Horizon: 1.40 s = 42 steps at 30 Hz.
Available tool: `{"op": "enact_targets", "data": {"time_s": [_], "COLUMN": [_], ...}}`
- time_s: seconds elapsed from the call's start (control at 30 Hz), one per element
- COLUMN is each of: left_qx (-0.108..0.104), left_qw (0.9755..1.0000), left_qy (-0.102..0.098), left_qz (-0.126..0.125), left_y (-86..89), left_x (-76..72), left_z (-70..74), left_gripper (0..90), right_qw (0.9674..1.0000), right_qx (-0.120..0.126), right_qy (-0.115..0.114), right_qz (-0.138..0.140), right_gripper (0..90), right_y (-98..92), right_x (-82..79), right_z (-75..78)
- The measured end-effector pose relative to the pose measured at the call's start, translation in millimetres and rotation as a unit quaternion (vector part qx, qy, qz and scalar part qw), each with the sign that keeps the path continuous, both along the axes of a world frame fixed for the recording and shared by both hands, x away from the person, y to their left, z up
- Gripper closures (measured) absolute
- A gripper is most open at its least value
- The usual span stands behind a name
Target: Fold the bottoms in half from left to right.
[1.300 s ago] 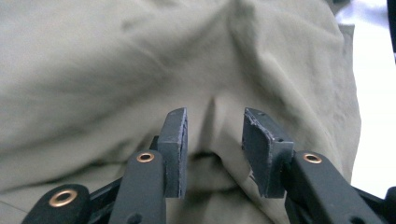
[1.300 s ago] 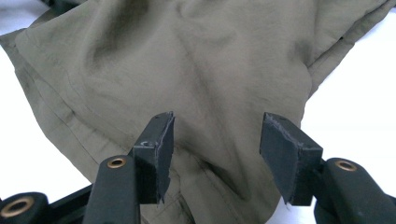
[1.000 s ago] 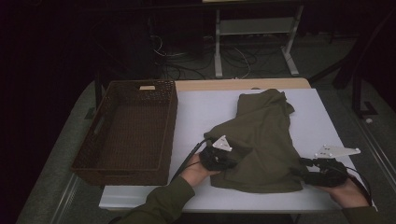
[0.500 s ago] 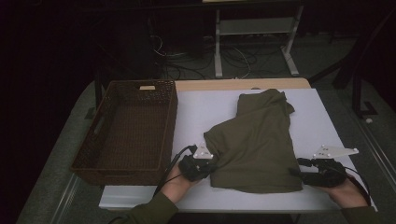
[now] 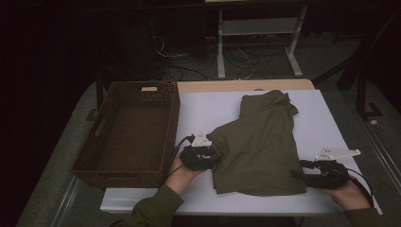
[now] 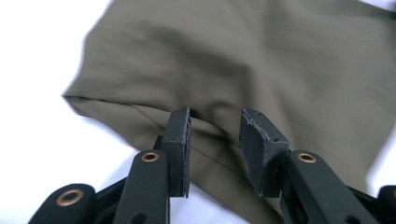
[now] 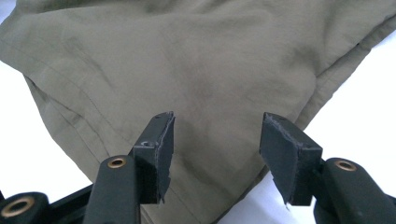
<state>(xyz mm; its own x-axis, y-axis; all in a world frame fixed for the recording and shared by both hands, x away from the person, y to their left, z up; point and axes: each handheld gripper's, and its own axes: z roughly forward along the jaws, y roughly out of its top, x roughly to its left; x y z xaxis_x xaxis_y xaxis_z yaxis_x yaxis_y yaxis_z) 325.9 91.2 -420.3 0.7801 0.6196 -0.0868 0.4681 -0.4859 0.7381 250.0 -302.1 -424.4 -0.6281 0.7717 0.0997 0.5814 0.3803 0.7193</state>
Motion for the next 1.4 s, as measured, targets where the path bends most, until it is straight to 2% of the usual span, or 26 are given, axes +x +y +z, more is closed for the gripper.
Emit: {"op": "enact_targets", "data": {"time_s": [0.1, 0.2, 0.23, 0.3, 0.33, 0.37, 0.53, 0.6, 0.7, 0.73, 0.77, 0.9, 0.97, 1.0, 1.07, 1.1, 1.13, 1.17, 1.2, 1.23, 1.33, 1.4], "left_qx": [0.008, 0.016, 0.018, 0.02, 0.022, 0.019, 0.009, 0.009, 0.002, -0.001, -0.001, -0.016, -0.023, -0.022, -0.02, -0.017, -0.005, -0.005, 0.005, 0.005, 0.026, 0.027], "left_qw": [0.9993, 0.9981, 0.9974, 0.9968, 0.9961, 0.9956, 0.997, 0.9974, 0.9981, 0.9984, 0.9989, 0.9988, 0.9983, 0.9972, 0.9965, 0.9955, 0.9933, 0.9933, 0.9918, 0.9918, 0.9901, 0.9898], "left_qy": [0.006, 0.011, 0.026, 0.031, 0.036, 0.047, 0.044, 0.041, 0.03, 0.025, 0.013, -0.003, -0.011, -0.022, -0.027, -0.029, -0.035, -0.035, -0.034, -0.034, -0.039, -0.037], "left_qz": [0.036, 0.058, 0.066, 0.07, 0.077, 0.079, 0.063, 0.059, 0.054, 0.05, 0.046, 0.046, 0.052, 0.068, 0.077, 0.089, 0.11, 0.11, 0.123, 0.123, 0.132, 0.135], "left_y": [-3.5, -5.1, -5.4, -5.7, -5.7, -5.9, -8.2, -10.3, -12.1, -12.7, -13.4, -12.0, -9.0, -5.4, -3.0, -1.0, 2.9, 2.9, 4.0, 4.0, 1.0, 1.1], "left_x": [17.4, 31.5, 39.7, 42.6, 44.6, 47.2, 50.2, 51.7, 53.6, 54.0, 53.7, 52.1, 51.2, 51.1, 51.7, 52.7, 55.0, 55.0, 57.2, 57.2, 61.4, 62.4], "left_z": [-6.6, -10.8, -14.9, -17.1, -19.4, -23.4, -24.9, -24.7, -23.8, -22.8, -19.5, -13.5, -8.6, -3.5, -1.3, 0.4, 2.1, 2.1, 0.8, 0.8, -7.4, -9.0], "left_gripper": [57.2, 54.5, 53.0, 51.4, 47.4, 46.6, 47.2, 48.7, 67.8, 67.8, 77.8, 86.9, 88.6, 88.8, 88.9, 88.9, 88.9, 88.9, 88.9, 88.8, 86.8, 81.1], "right_qw": [1.0, 1.0, 1.0, 1.0, 1.0, 1.0, 1.0, 1.0, 1.0, 1.0, 1.0, 1.0, 1.0, 1.0, 1.0, 1.0, 1.0, 1.0, 1.0, 1.0, 1.0, 1.0], "right_qx": [0.0, 0.002, 0.002, 0.002, 0.003, 0.002, 0.002, 0.001, 0.001, 0.001, 0.002, 0.002, 0.001, 0.002, 0.001, 0.001, 0.001, 0.001, 0.001, 0.001, 0.0, 0.001], "right_qy": [0.0, 0.001, 0.002, 0.002, 0.001, 0.001, 0.0, 0.0, 0.0, 0.0, 0.0, 0.001, 0.0, -0.001, -0.001, -0.001, -0.001, -0.001, -0.001, -0.002, -0.001, 0.0], "right_qz": [0.0, -0.001, -0.001, -0.002, -0.001, -0.001, -0.001, 0.0, -0.001, -0.001, -0.001, -0.002, -0.001, -0.001, -0.001, -0.002, -0.002, -0.002, -0.002, -0.002, -0.002, -0.003], "right_gripper": [44.8, 44.7, 44.7, 44.8, 44.7, 44.8, 44.7, 44.7, 44.8, 44.8, 44.7, 44.9, 44.9, 44.9, 44.9, 44.9, 44.9, 44.9, 45.0, 44.9, 44.9, 44.9], "right_y": [0.3, -0.9, -1.2, -1.4, -1.5, -1.5, -1.4, -1.1, -0.6, -0.6, -0.7, -0.8, -1.0, -1.0, -0.9, -1.0, -0.9, -0.9, -0.9, -0.9, -1.0, -1.1], "right_x": [0.0, -0.2, -0.2, -0.3, -0.6, -0.8, -0.8, -0.6, -0.4, -0.4, -0.2, 0.1, 0.1, 0.0, -0.2, -0.3, -0.3, -0.4, -0.4, -0.4, 0.1, 0.3], "right_z": [-0.2, -0.5, -0.6, -0.7, -0.6, -0.6, -0.6, -0.4, -0.4, -0.4, -0.4, -0.8, -0.5, -0.4, -0.3, -0.4, -0.4, -0.3, -0.2, -0.2, -0.6, -0.7]}}
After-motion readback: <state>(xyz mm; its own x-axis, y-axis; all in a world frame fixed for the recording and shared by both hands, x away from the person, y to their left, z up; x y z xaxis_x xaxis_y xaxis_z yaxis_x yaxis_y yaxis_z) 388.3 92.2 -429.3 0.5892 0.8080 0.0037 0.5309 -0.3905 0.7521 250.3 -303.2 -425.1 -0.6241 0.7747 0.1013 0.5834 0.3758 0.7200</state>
